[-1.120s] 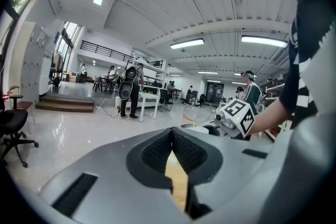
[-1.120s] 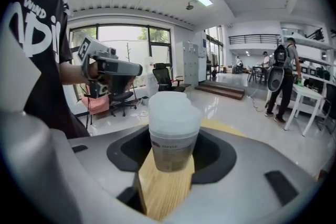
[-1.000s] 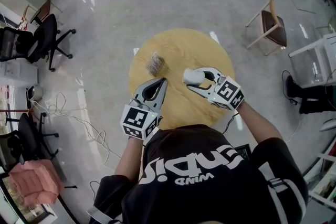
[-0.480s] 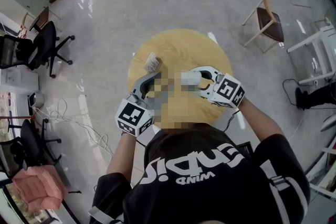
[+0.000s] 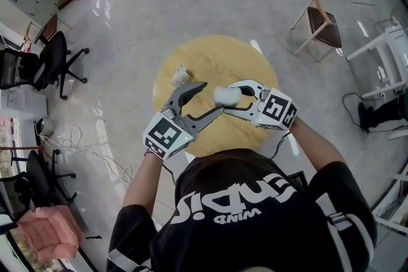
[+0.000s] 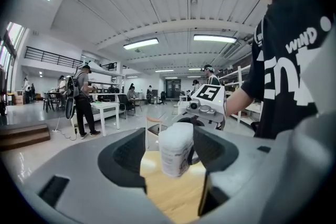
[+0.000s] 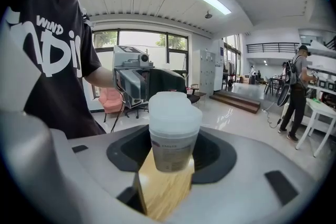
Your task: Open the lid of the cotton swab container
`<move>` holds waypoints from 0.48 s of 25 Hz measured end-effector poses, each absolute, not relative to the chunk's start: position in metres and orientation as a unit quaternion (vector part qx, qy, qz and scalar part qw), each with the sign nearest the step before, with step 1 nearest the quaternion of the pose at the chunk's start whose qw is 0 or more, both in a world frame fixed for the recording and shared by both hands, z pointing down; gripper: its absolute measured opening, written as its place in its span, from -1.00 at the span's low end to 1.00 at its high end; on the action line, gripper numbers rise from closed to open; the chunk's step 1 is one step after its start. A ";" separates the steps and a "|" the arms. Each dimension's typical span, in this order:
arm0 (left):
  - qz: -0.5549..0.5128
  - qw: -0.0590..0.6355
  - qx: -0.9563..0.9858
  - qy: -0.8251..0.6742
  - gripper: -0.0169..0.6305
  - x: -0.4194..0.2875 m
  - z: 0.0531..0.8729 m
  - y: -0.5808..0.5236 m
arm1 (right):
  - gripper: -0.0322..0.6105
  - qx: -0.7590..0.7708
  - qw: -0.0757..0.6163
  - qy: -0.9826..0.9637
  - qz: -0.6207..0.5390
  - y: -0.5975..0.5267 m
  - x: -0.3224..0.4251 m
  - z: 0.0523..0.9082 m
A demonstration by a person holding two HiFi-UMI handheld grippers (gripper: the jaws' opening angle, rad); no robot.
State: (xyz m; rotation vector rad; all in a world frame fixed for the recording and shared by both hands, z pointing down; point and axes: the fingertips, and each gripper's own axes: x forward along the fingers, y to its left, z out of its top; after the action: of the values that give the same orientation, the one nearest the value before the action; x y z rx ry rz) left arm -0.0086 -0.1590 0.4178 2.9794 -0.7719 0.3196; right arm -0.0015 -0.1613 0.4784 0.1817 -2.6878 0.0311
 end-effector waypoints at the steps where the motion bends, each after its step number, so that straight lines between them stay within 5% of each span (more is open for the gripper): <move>1: 0.105 0.022 0.964 -0.242 -0.10 -0.005 0.418 -0.159 | -0.23 0.064 0.221 -0.973 0.010 -0.160 -0.001 0.477; 12: 0.117 0.010 0.974 -0.195 -0.10 0.034 0.425 -0.148 | -0.23 0.052 0.222 -0.974 0.004 -0.141 0.005 0.478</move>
State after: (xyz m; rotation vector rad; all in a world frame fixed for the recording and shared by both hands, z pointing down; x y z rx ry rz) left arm 0.0339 -0.1476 0.4252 3.0396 -0.6088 0.3644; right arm 0.0049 -0.1415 0.4780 0.1431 -2.6906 0.0108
